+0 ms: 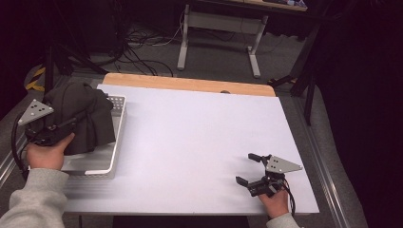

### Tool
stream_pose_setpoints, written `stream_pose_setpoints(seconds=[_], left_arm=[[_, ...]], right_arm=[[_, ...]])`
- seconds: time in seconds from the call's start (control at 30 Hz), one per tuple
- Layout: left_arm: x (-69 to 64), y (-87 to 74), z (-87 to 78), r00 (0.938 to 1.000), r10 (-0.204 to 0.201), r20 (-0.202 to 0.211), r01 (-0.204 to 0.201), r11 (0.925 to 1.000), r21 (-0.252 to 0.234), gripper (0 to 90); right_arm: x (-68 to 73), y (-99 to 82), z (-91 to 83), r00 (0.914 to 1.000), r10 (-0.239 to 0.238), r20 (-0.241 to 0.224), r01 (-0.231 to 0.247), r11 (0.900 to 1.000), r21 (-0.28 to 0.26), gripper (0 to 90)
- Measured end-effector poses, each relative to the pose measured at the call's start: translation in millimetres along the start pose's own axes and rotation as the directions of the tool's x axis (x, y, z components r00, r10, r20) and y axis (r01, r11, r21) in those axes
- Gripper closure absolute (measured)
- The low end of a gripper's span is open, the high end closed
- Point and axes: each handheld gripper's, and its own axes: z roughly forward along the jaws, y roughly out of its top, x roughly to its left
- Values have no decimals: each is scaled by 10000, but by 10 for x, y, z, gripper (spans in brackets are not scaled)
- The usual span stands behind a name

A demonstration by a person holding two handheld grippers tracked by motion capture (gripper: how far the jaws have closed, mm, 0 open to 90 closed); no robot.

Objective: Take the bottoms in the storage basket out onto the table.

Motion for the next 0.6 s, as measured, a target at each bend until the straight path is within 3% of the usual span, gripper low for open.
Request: stream_pose_setpoints(seconds=[0.6], left_arm=[[-116, 130, -164, 9996, 47, 293, -31, 9984, -569, 663]], right_arm=[[0, 0, 1, 10000, 3, 1, -3, 10000, 2, 2]])
